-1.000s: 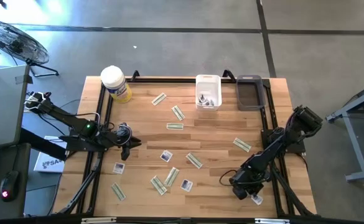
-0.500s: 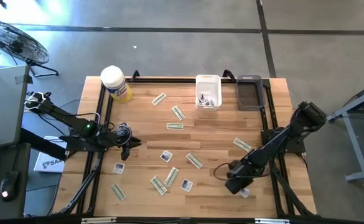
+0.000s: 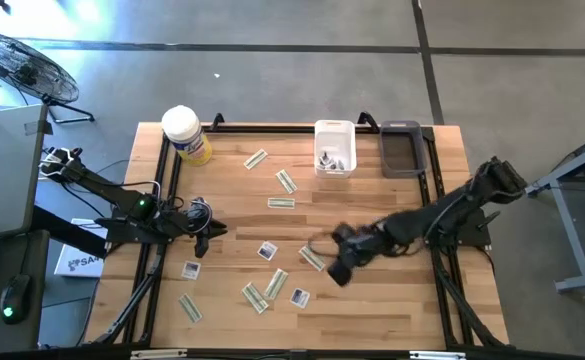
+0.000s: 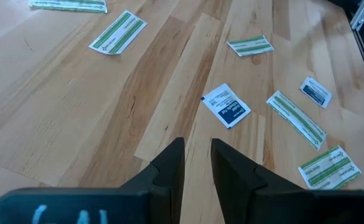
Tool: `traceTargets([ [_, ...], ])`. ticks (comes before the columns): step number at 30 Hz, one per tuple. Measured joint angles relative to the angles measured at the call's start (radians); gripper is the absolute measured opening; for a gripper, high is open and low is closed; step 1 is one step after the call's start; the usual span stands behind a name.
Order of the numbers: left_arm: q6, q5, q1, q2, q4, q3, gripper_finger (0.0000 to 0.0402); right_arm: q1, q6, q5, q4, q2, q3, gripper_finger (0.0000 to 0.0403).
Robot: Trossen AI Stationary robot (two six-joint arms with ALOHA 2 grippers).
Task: Pick & Place First Aid Supplies
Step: Put the blue alcohol pad into the white bin
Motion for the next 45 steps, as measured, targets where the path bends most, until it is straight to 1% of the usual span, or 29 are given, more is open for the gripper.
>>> traceTargets([
  [3,0.000,0.000,0.000,0.000,0.000,0.000,0.0076,-0.084,-0.133,0.206,-0.013,-0.001,0.069,0.0001],
  [6,0.000,0.000,0.000,0.000,0.000,0.000,0.0076,-0.187,-0.224,0.339,-0.004,-0.001,0.116,0.0002],
  [10,0.000,0.000,0.000,0.000,0.000,0.000,0.0076,-0.340,-0.305,0.432,0.026,-0.001,0.134,0.0001],
  [14,0.000,0.000,0.000,0.000,0.000,0.000,0.0076,-0.486,-0.318,0.478,0.024,0.007,0.134,0.0003],
  [17,0.000,0.000,0.000,0.000,0.000,0.000,0.0076,-0.573,-0.332,0.480,0.040,0.021,0.127,0.0005],
  [21,0.000,0.000,0.000,0.000,0.000,0.000,0.0076,-0.658,-0.316,0.426,0.104,0.044,0.070,0.0005],
  [24,0.000,0.000,0.000,0.000,0.000,0.000,0.0076,-0.702,-0.284,0.384,0.163,0.064,0.010,0.0005],
  [28,0.000,0.000,0.000,0.000,0.001,0.000,0.0076,-0.741,-0.314,0.345,0.226,0.071,-0.058,0.0015],
  [31,0.000,0.000,0.000,0.000,0.000,0.000,0.0076,-0.766,-0.326,0.270,0.241,0.071,-0.097,0.0031],
  [34,0.000,0.000,0.000,0.000,0.000,0.000,0.0076,-0.779,-0.319,0.224,0.238,0.071,-0.127,0.0054],
  [38,0.000,0.000,0.000,0.000,0.000,0.000,0.0076,-0.774,-0.354,0.222,0.227,0.071,-0.120,0.0085],
  [42,0.000,0.000,0.000,0.000,0.000,0.000,0.0076,-0.730,-0.434,0.232,0.209,0.067,-0.073,0.0103],
  [45,0.000,0.000,0.000,0.000,0.000,0.000,0.0076,-0.669,-0.506,0.233,0.207,0.063,-0.024,0.0109],
])
